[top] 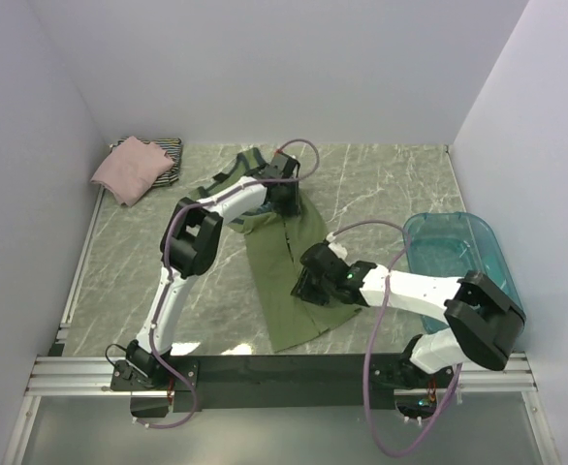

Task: Fold and stack the tank tops
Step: Fold the tank top

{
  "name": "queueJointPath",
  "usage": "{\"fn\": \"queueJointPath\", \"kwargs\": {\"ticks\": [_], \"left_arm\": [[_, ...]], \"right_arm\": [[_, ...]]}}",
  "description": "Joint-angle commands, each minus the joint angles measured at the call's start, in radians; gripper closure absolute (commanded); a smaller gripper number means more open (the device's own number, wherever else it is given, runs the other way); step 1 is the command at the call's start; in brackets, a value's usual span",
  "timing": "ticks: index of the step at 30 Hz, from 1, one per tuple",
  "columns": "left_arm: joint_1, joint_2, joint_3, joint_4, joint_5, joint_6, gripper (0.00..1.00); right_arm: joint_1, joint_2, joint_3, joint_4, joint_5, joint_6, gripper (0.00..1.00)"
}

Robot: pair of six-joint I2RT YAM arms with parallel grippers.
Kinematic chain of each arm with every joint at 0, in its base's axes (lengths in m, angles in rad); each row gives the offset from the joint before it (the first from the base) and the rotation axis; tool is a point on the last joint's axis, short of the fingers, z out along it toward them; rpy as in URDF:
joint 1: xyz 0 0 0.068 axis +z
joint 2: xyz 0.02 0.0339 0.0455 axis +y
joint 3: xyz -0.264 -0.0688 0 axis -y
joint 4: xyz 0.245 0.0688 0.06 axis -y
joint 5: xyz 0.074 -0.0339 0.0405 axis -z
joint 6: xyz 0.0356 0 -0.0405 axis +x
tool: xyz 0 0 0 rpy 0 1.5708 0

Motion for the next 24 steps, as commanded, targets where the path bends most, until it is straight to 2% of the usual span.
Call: {"fn": "queueJointPath", "kwargs": {"ticks": [1, 6, 10, 13, 17, 19, 22, 24], "left_arm": [[-0.049, 0.025, -0.123, -0.066, 0.112, 0.054, 0.66], [-0.069, -0.084, -0.375, 0.077, 0.206, 0.062, 0.65], [-0.062, -0.162, -0.568, 0.137, 0.170, 0.042, 0.63], [-0.029, -0.234, -0.613, 0.192, 0.174, 0.005, 0.60], [0.030, -0.284, -0.535, 0.177, 0.196, -0.012, 0.53], [0.044, -0.264, -0.405, 0.133, 0.162, -0.006, 0.50], [0.081, -0.219, -0.253, 0.083, 0.153, -0.035, 0.47], [0.106, -0.230, -0.220, 0.092, 0.125, -0.085, 0.47]], "right_arm": [[0.064, -0.036, 0.024, 0.011, 0.067, 0.080, 0.58], [0.163, -0.020, 0.052, 0.040, 0.104, 0.100, 0.59], [0.199, 0.010, 0.095, 0.040, 0.137, 0.077, 0.60], [0.199, -0.004, 0.112, 0.019, 0.180, 0.044, 0.59], [0.173, -0.059, 0.158, -0.031, 0.256, -0.041, 0.56], [0.145, -0.072, 0.192, -0.063, 0.285, -0.102, 0.53], [0.056, -0.070, 0.224, -0.060, 0.288, -0.199, 0.51], [-0.035, -0.047, 0.232, -0.041, 0.225, -0.251, 0.50]]}}
